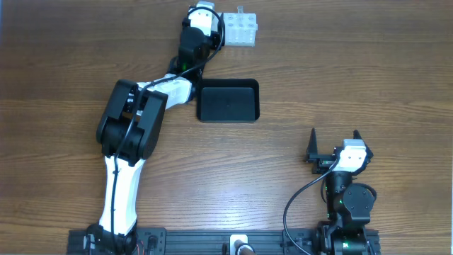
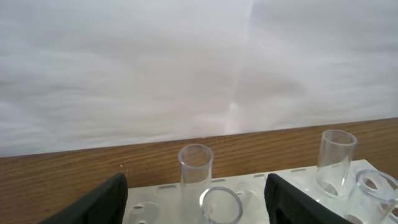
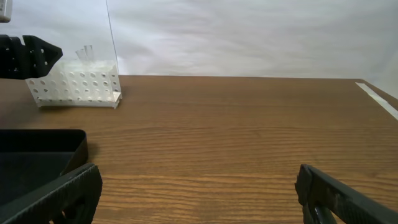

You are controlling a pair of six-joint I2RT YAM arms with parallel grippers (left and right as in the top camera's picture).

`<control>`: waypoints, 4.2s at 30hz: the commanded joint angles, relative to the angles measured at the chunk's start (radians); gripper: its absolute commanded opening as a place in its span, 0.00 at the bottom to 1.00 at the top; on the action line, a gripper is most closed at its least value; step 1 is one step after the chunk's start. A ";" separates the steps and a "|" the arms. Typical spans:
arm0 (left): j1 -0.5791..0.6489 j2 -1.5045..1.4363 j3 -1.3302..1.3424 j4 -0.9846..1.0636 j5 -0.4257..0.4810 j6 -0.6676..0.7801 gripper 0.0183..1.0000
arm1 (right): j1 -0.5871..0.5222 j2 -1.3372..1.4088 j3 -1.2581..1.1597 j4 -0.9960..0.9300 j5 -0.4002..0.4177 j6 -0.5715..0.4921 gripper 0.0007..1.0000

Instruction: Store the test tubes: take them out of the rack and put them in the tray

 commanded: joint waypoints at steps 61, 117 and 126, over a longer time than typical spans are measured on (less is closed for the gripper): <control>-0.006 0.030 0.021 -0.018 -0.004 0.037 0.23 | 0.006 -0.008 -0.006 -0.004 -0.004 -0.001 0.99; -0.005 -0.050 0.021 -0.057 -0.049 0.038 0.02 | 0.006 -0.008 -0.006 -0.004 -0.004 -0.001 0.99; -0.002 -0.087 0.021 -0.056 -0.053 0.061 0.02 | 0.006 -0.008 -0.006 -0.004 -0.004 -0.001 0.99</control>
